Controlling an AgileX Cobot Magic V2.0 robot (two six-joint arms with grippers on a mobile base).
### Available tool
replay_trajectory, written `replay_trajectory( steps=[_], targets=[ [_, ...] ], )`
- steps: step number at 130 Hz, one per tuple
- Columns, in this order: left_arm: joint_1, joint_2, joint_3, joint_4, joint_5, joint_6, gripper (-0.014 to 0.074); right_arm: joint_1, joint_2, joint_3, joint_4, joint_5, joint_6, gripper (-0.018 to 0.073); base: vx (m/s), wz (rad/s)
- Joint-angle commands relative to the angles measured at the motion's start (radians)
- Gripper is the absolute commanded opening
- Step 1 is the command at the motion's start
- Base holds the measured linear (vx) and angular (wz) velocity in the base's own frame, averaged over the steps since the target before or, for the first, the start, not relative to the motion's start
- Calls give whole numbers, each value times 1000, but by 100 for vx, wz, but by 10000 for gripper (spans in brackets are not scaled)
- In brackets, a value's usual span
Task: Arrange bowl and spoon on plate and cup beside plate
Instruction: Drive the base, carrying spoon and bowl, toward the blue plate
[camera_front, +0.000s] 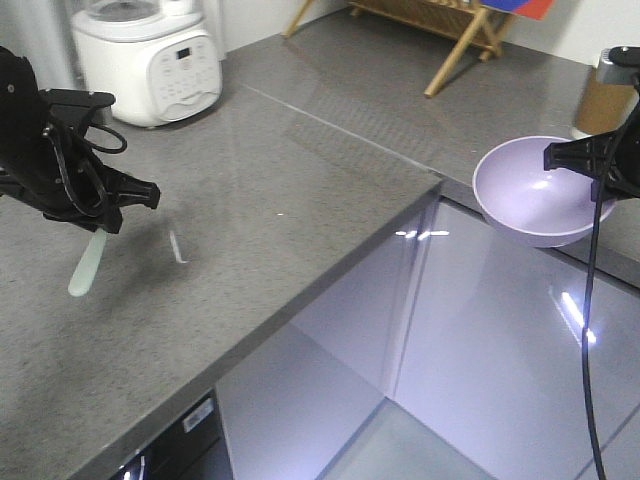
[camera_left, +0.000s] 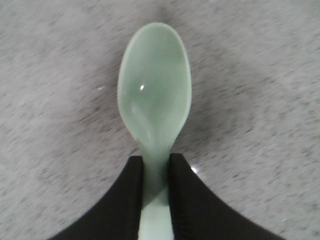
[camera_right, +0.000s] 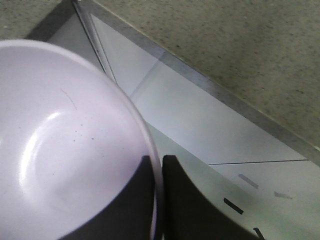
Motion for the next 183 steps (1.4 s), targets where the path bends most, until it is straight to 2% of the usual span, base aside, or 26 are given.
replay_trajectory(
  steps=[1,183],
  targets=[
    [-7,-51,-23,-7,-37,-1,-8,-5,-45,-25,-18,-46,-7,-4,1,-37],
    [-7,-51,-23,-7,-37,-1,-8,-5,-45,-25,-17,-46,-7,-4,-1,-42]
  ],
)
